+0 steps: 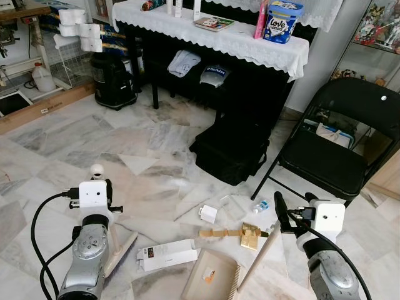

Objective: Sweep floor

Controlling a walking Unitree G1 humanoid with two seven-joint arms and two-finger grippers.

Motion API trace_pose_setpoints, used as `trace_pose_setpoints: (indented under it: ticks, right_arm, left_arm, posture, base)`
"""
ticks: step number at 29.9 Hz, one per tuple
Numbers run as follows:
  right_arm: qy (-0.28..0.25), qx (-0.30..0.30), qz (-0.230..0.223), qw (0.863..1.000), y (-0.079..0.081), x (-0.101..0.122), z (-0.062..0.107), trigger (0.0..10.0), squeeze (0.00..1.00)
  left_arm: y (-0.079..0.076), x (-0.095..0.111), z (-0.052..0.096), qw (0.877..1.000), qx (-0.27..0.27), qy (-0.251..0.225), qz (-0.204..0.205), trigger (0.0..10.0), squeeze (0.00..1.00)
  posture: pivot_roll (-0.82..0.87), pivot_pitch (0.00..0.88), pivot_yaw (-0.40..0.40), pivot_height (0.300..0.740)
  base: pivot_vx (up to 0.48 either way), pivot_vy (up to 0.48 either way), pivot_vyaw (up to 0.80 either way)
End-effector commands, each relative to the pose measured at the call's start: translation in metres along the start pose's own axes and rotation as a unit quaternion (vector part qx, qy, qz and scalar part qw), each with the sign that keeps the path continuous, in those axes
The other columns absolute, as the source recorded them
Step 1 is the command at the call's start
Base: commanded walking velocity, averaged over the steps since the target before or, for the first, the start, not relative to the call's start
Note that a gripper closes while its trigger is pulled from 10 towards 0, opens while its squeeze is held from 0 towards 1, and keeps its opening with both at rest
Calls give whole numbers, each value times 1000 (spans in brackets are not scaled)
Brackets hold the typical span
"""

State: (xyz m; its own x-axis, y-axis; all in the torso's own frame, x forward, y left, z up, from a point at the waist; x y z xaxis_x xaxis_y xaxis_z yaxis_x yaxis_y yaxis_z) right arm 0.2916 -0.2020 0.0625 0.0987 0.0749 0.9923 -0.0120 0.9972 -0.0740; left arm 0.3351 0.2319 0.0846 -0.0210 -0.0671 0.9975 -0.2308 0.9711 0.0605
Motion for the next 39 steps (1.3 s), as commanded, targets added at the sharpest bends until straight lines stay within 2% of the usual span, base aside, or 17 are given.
trace_pose_setpoints:
  ticks: [1,8,9,11,20,27,39]
  right_arm:
    - [10,-13,2,1000,-7,-5,2,10000,1000]
    - [45,-42,14,998,-15,-20,5,10000,1000]
    - [56,-53,18,997,-18,-24,6,10000,0]
    - [71,-78,9,994,-25,-32,9,10000,0]
    - [90,-98,0,991,-31,-42,11,10000,0]
    - [121,-85,3,989,-26,-55,11,10000,0]
    - [115,-69,2,991,-20,-54,1,10000,0]
  left_arm:
    - [-4,10,-2,1000,-7,-19,0,10000,0]
    - [-4,9,-2,1000,-8,-19,0,10000,0]
    - [-4,9,-2,1000,-8,-18,0,10000,0]
    - [-4,9,-2,1000,-9,-18,-1,10000,0]
    - [-5,8,-1,1000,-10,-17,0,10000,0]
    - [-5,8,-1,1000,-10,-16,-1,10000,0]
    - [-6,8,-2,1000,-10,-14,-1,10000,0]
  posture:
    - [-71,14,-71,740]
    - [-69,15,-71,740]
    - [-68,15,-71,740]
    - [-68,15,-71,740]
    - [-67,15,-72,740]
    - [-66,16,-71,740]
    - [-67,21,-68,740]
  base:
    - [0,0,0]
    - [0,0,0]
    - [0,0,0]
    - [0,0,0]
    - [0,0,0]
    - [0,0,0]
    - [0,0,0]
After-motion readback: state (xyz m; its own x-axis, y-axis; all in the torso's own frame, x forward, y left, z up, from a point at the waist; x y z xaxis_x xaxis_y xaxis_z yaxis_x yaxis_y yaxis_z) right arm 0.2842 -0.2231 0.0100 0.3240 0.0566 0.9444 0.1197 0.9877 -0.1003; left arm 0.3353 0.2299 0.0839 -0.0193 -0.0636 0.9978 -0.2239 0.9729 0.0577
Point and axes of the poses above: a point about 5 cm out from each wrist's last joint towards the gripper, its own z axis pointing back from the gripper into the wrist, its own x axis along the axis of the wrist's last joint, y = z × x, the point moved 5 cm from there along -z, pointing out of the wrist towards the gripper, and after that the axes turned 6 degrees about z, right-handed, at the moved point
